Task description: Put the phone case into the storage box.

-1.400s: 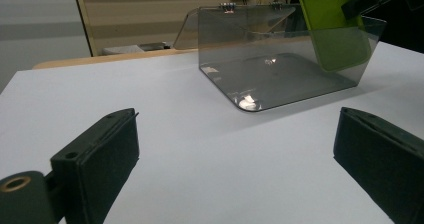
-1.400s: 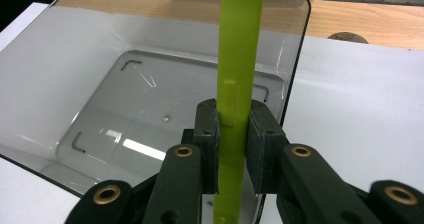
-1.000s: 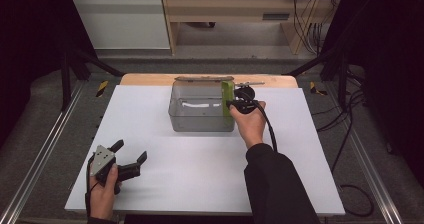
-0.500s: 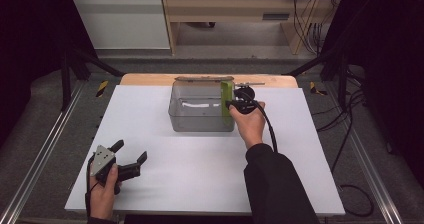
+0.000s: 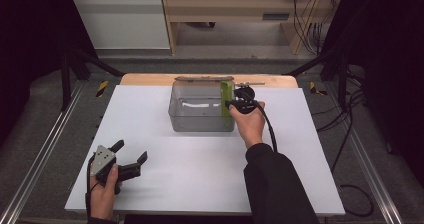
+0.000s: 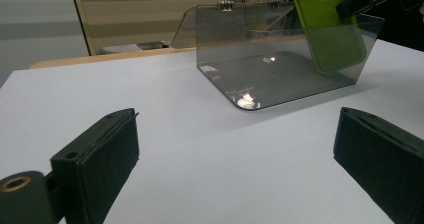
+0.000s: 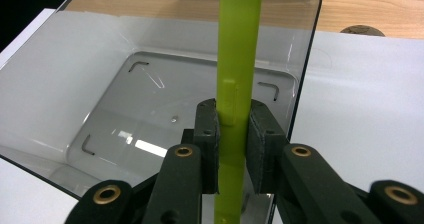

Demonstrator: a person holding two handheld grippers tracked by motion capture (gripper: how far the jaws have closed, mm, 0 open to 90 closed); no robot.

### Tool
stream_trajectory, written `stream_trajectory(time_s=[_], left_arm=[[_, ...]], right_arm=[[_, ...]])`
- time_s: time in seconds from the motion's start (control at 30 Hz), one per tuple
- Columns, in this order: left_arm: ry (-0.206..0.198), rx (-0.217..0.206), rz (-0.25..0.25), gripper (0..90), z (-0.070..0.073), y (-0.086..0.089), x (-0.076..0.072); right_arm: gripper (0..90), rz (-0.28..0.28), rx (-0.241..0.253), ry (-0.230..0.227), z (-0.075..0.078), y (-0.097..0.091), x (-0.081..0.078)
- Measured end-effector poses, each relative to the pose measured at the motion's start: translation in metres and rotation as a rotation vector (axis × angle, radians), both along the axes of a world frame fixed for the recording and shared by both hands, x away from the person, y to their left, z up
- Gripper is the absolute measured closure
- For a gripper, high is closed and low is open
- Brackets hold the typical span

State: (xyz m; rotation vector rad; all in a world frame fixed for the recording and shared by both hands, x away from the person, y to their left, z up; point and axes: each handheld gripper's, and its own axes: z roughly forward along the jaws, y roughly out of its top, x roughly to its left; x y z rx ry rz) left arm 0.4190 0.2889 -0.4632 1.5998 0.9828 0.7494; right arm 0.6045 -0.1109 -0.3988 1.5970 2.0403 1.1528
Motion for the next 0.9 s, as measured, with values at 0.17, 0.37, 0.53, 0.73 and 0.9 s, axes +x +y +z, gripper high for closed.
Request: stream_trajectory(time_s=[0.17, 0.37, 0.53, 0.73, 0.9], left_arm=[[-0.001, 0.0, 0.003, 4.3, 0.0001, 0.0002, 0.0], [0.001, 0.003, 0.0, 4.3, -0.0001, -0.0008, -0.0001], [0.0, -0.001, 0.003, 4.2, -0.0002, 0.0, 0.0002], [0.0, 0.003, 0.0, 4.2, -0.0002, -0.001, 0.0001], [0.0, 0.003, 0.002, 4.2, -0.0001, -0.0005, 0.0002]], right_arm=[[77.1, -0.002, 0.004, 0.002, -0.0001, -0.0001, -0.0001], [77.1, -0.002, 0.011, 0.002, -0.0003, 0.0005, 0.0006], [77.1, 0.0, 0.021, 0.003, -0.0011, 0.0012, 0.0013], [77.1, 0.001, 0.003, -0.002, -0.0009, 0.0016, 0.0012], [77.0, 0.0, 0.001, -0.001, -0.0008, 0.0014, 0.001]])
